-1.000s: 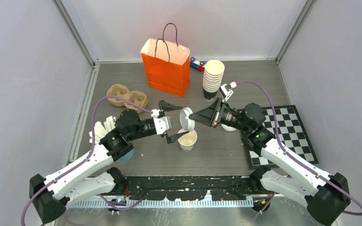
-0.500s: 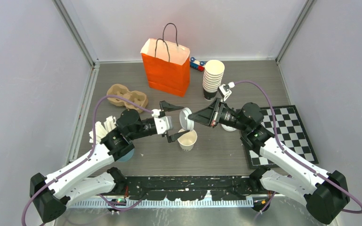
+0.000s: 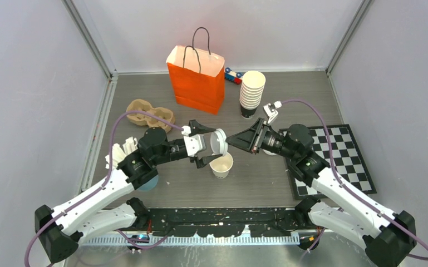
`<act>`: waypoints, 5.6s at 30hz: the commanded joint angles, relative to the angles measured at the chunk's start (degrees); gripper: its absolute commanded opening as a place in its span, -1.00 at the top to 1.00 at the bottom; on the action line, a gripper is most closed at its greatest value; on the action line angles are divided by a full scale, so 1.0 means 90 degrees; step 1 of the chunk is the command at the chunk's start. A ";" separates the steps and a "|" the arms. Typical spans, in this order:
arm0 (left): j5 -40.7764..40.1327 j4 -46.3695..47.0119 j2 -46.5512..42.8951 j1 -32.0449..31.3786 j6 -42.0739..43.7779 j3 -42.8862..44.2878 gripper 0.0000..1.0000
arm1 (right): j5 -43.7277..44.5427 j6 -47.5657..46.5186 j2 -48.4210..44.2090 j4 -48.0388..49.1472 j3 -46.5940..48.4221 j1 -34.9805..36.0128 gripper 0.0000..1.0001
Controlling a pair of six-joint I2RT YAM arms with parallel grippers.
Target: Pack the takeout coffee
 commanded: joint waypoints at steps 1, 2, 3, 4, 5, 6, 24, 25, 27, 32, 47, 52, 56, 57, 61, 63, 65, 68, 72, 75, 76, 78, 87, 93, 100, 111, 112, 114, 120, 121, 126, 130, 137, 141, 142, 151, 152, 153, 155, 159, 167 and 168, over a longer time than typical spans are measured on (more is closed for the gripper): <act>-0.0452 -0.0804 -0.0077 -0.0019 -0.0356 0.0420 -0.58 | 0.0935 -0.0818 -0.0722 -0.1325 0.0219 0.0019 0.13; -0.0571 -0.0992 -0.0071 -0.0019 -0.0449 0.0470 -0.59 | 0.1205 -0.1020 -0.0882 -0.1731 0.0302 0.0025 -0.07; -0.0683 -0.1192 -0.0053 -0.0019 -0.0538 0.0533 -0.58 | 0.1515 -0.1230 -0.1042 -0.2267 0.0392 0.0020 -0.25; -0.0776 -0.1422 -0.0010 -0.0019 -0.0614 0.0620 -0.58 | 0.1794 -0.1414 -0.1184 -0.2679 0.0470 0.0024 -0.37; -0.0859 -0.1688 0.0044 -0.0019 -0.0687 0.0743 -0.58 | 0.2064 -0.1561 -0.1327 -0.3025 0.0526 0.0021 -0.47; -0.0913 -0.1971 0.0134 -0.0019 -0.0748 0.0876 -0.58 | 0.2290 -0.1725 -0.1456 -0.3326 0.0573 0.0017 -0.52; -0.2752 -0.5467 0.3258 -0.0905 -0.1505 0.3865 -0.54 | 0.3944 -0.2620 -0.2500 -0.5473 0.1127 0.0017 -0.75; -0.2808 -0.5637 0.3418 -0.0915 -0.1577 0.4012 -0.55 | 0.3986 -0.2640 -0.2558 -0.5504 0.1124 0.0021 -0.75; -0.2813 -0.5938 0.3723 -0.0934 -0.1654 0.4273 -0.55 | 0.4065 -0.2650 -0.2658 -0.5547 0.1121 0.0018 -0.75; -0.2893 -0.6408 0.4291 -0.0980 -0.1754 0.4762 -0.57 | 0.4128 -0.2696 -0.2752 -0.5615 0.1138 0.0017 -0.75; -0.2572 -0.6802 0.5077 -0.1052 -0.1875 0.5345 -0.61 | 0.4319 -0.2902 -0.2774 -0.5811 0.1241 0.0021 -0.75; -0.2585 -0.6893 0.5238 -0.1052 -0.1868 0.5394 -0.61 | 0.4322 -0.2934 -0.2738 -0.5830 0.1248 0.0025 -0.75; -0.2555 -0.6968 0.5352 -0.1064 -0.1868 0.5470 -0.61 | 0.4336 -0.2957 -0.2743 -0.5838 0.1279 0.0018 -0.76; -0.2539 -0.6966 0.5364 -0.1064 -0.1869 0.5473 -0.62 | 0.4342 -0.2960 -0.2742 -0.5836 0.1282 0.0020 -0.75; -0.2539 -0.7002 0.5449 -0.1064 -0.1871 0.5482 -0.65 | 0.4336 -0.2962 -0.2752 -0.5860 0.1266 0.0017 -0.76; -0.2524 -0.7022 0.5481 -0.1063 -0.1885 0.5500 -0.66 | 0.4346 -0.2962 -0.2757 -0.5860 0.1257 0.0022 -0.76; -0.2515 -0.7019 0.5497 -0.1064 -0.1879 0.5511 -0.72 | 0.4349 -0.2958 -0.2776 -0.5869 0.1258 0.0025 -0.76; -0.2494 -0.6984 0.5507 -0.1064 -0.1859 0.5524 -0.91 | 0.4351 -0.2971 -0.2791 -0.5870 0.1270 0.0019 -0.76; -0.2516 -0.6964 0.5502 -0.1064 -0.1858 0.5550 -0.93 | 0.4352 -0.2981 -0.2793 -0.5892 0.1257 0.0018 -0.76; -0.2557 -0.7013 0.5503 -0.1057 -0.1846 0.5635 -0.95 | 0.4305 -0.2955 -0.2796 -0.5858 0.1195 0.0017 -0.76; -0.2539 -0.7035 0.5482 -0.1061 -0.1842 0.5663 -0.97 | 0.4261 -0.2947 -0.2793 -0.5831 0.1163 0.0020 -0.76; -0.2490 -0.7007 0.5384 -0.1059 -0.1840 0.5718 -0.99 | 0.4140 -0.2916 -0.2768 -0.5783 0.1095 0.0017 -0.76; -0.3385 -0.6189 0.4334 -0.1024 -0.2052 0.5419 -0.99 | 0.3495 -0.2825 -0.2359 -0.5414 0.0836 0.0024 -0.72; -0.3827 -0.5298 0.3107 -0.0204 -0.3168 0.4175 -0.98 | 0.2644 -0.2695 -0.1386 -0.4704 0.0646 0.0034 -0.51; -0.2333 -0.4258 0.2142 0.0410 -0.4580 0.2650 -0.64 | 0.2111 -0.2728 0.0267 -0.3887 0.0810 0.0207 -0.28; -0.1875 -0.3557 0.2534 0.0410 -0.5332 0.1898 -0.35 | 0.2785 -0.3260 0.1623 -0.4207 0.1339 0.0758 -0.17; -0.1895 -0.3541 0.2562 0.0410 -0.5329 0.1877 -0.33 | 0.2810 -0.3303 0.1652 -0.4212 0.1361 0.0760 -0.16; -0.1975 -0.3562 0.2589 0.0410 -0.5311 0.1842 -0.30 | 0.2778 -0.3363 0.1734 -0.4201 0.1403 0.0757 -0.12; -0.2099 -0.3635 0.2604 0.0408 -0.5171 0.1643 -0.23 | 0.2746 -0.3362 0.1810 -0.4031 0.1326 0.0761 -0.04; -0.2057 -0.3603 0.2594 0.0410 -0.5175 0.1602 -0.22 | 0.2699 -0.3372 0.1815 -0.4004 0.1323 0.0765 -0.04; -0.1827 -0.3411 0.2616 0.0420 -0.5283 0.1432 -0.18 | 0.2630 -0.3343 0.1729 -0.3908 0.1219 0.0760 -0.04; -0.1870 -0.3417 0.2747 0.0420 -0.5219 0.1446 -0.10 | 0.2587 -0.3383 0.1709 -0.3872 0.1172 0.0758 -0.05; -0.1548 -0.3154 0.2930 0.0420 -0.5170 0.1369 0.06 | 0.2555 -0.3410 0.1743 -0.3746 0.1021 0.0757 0.00; -0.1296 -0.2976 0.2983 0.0421 -0.5191 0.1317 0.19 | 0.2622 -0.3411 0.1567 -0.3621 0.0813 0.0758 0.07; -0.1260 -0.2950 0.2983 0.0420 -0.5197 0.1305 0.21 | 0.2646 -0.3416 0.1540 -0.3608 0.0782 0.0760 0.08; -0.1358 -0.3073 0.2918 0.0420 -0.5120 0.1357 0.02 | 0.2740 -0.3418 0.1473 -0.3658 0.0679 0.0756 0.15; -0.1433 -0.3165 0.2880 0.0420 -0.5105 0.1382 0.00 | 0.2740 -0.3411 0.1446 -0.3684 0.0703 0.0756 0.13; -0.1494 -0.3228 0.2857 0.0420 -0.5087 0.1406 -0.01 | 0.2737 -0.3412 0.1428 -0.3716 0.0738 0.0748 0.12; -0.1558 -0.3341 0.2775 0.0420 -0.5062 0.1443 -0.03 | 0.2733 -0.3413 0.1352 -0.3783 0.0815 0.0752 0.10; -0.1554 -0.3438 0.2629 0.0420 -0.5118 0.1465 0.03 | 0.2717 -0.3394 0.1207 -0.3892 0.0928 0.0757 0.05; -0.1367 -0.3323 0.2798 0.0420 -0.5162 0.1453 0.23 | 0.2589 -0.3427 0.1280 -0.3984 0.1022 0.0758 -0.22; -0.1351 -0.3300 0.2823 0.0420 -0.5165 0.1446 0.27 | 0.2577 -0.3438 0.1326 -0.3995 0.1031 0.0757 -0.21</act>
